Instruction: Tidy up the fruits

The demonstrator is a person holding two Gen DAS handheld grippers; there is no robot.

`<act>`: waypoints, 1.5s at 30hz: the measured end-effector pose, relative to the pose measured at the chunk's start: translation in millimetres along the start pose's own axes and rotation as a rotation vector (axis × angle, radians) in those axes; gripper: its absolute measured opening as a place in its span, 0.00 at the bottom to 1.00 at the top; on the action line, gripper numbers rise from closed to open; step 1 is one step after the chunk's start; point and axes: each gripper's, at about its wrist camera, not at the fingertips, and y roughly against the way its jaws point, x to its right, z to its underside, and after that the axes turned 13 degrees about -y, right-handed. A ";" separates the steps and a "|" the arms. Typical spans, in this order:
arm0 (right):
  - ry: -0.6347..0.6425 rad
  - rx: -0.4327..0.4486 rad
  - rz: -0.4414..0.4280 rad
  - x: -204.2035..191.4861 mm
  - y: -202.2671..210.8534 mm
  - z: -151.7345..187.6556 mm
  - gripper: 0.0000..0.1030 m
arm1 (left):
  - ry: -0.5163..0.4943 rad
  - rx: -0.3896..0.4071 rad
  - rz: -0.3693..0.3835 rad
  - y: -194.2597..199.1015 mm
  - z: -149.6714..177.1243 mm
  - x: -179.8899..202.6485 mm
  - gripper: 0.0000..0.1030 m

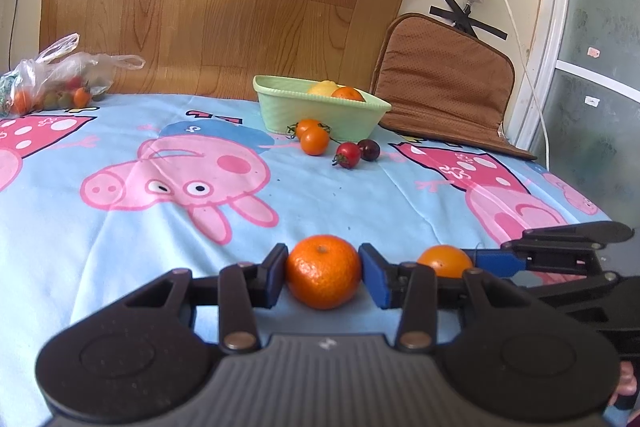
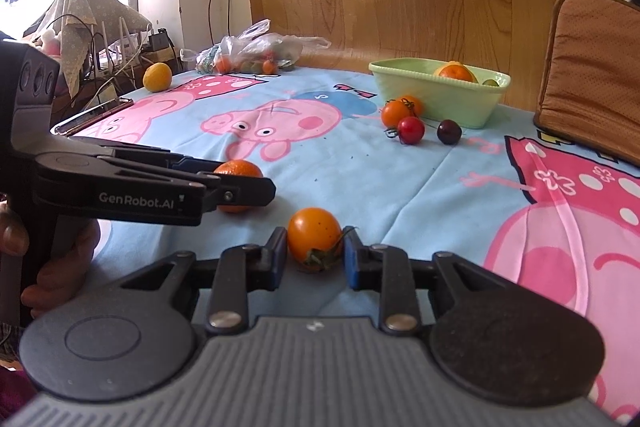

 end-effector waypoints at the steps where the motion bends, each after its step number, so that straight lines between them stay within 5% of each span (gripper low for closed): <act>1: 0.001 0.002 0.001 -0.3 0.4 0.3 0.31 | 0.003 0.001 -0.003 0.6 0.4 0.0 0.38; 45: -0.027 0.012 0.039 2.7 6.8 4.1 0.32 | -0.026 -0.003 -0.057 16.5 -2.0 16.4 0.44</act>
